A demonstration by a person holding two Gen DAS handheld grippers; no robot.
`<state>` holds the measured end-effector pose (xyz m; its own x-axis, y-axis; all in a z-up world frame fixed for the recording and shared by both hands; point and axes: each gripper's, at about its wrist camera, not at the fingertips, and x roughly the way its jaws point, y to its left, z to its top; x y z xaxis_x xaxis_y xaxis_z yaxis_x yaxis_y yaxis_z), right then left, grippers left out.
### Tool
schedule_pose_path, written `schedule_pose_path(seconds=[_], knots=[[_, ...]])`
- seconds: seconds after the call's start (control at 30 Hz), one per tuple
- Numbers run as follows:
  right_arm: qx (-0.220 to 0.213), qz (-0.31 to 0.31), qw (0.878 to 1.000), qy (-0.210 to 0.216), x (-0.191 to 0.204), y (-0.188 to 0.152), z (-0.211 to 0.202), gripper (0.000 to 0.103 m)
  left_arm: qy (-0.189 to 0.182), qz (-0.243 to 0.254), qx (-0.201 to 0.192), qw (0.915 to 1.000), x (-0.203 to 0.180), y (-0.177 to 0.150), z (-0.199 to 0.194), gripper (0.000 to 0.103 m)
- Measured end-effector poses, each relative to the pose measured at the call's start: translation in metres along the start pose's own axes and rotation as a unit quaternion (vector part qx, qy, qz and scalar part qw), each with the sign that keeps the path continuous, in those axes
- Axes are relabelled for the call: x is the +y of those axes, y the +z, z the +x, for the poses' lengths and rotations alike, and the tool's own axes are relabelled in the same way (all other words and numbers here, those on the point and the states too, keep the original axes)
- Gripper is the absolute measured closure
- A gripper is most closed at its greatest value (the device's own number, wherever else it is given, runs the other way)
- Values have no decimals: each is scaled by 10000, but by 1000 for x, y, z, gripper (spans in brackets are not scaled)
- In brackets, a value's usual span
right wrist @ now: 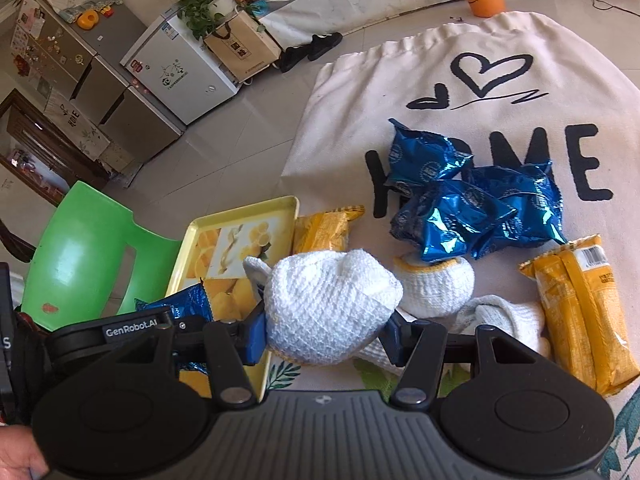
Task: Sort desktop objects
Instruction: 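Carry both items over yellow tray and open both tools to release them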
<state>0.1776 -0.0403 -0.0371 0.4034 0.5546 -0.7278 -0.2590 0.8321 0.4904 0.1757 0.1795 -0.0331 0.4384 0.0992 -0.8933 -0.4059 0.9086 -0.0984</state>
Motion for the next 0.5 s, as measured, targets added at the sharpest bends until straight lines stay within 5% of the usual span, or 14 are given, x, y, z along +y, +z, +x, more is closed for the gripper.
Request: schedule_pose_path(seconds=[0.5], knots=[[279,-393,9971,596,49,-5,46,46,593,-883,-141,9942,48,16,3,46]])
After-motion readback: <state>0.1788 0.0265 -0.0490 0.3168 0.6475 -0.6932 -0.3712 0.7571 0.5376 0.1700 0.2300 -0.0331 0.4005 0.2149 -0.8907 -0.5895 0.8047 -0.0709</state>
